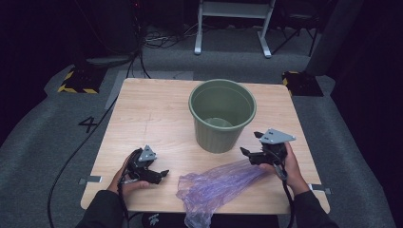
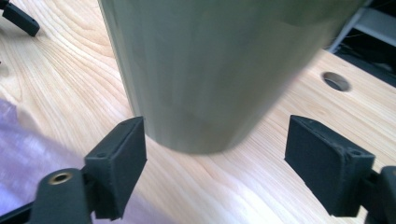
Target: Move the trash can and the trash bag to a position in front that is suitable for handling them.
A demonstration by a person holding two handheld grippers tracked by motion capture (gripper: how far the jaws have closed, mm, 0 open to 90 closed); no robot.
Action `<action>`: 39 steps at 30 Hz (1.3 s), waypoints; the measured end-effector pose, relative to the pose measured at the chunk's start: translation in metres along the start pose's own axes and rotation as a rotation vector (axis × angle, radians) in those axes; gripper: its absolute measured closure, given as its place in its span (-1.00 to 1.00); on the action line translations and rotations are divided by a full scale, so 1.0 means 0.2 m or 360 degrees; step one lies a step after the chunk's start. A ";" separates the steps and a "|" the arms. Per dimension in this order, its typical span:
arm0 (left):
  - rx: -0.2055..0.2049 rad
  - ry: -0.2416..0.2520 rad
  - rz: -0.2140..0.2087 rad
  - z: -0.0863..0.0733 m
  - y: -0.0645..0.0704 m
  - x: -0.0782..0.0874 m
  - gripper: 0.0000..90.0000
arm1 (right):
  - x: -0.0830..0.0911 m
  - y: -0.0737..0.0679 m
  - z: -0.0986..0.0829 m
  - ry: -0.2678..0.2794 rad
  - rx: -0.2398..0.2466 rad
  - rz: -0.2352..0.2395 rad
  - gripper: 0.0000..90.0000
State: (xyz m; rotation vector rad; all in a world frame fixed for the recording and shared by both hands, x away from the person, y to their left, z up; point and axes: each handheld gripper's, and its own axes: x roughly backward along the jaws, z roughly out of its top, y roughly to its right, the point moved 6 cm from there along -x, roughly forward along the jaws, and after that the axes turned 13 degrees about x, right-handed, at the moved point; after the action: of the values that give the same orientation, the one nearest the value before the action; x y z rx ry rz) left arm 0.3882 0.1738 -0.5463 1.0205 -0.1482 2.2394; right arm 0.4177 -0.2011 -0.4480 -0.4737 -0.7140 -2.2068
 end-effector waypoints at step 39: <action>-0.0245 0.0085 -0.0499 0.14 0.65 0.06 -0.53 | 0.04 -0.10 -0.46 -0.0148 -0.0132 0.0039 0.56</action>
State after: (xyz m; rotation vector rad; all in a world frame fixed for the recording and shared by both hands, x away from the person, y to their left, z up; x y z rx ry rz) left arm 0.3204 0.0697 -0.4976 0.8374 -0.1254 1.9369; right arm 0.3872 -0.2523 -0.5220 -0.6271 -0.6636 -2.2096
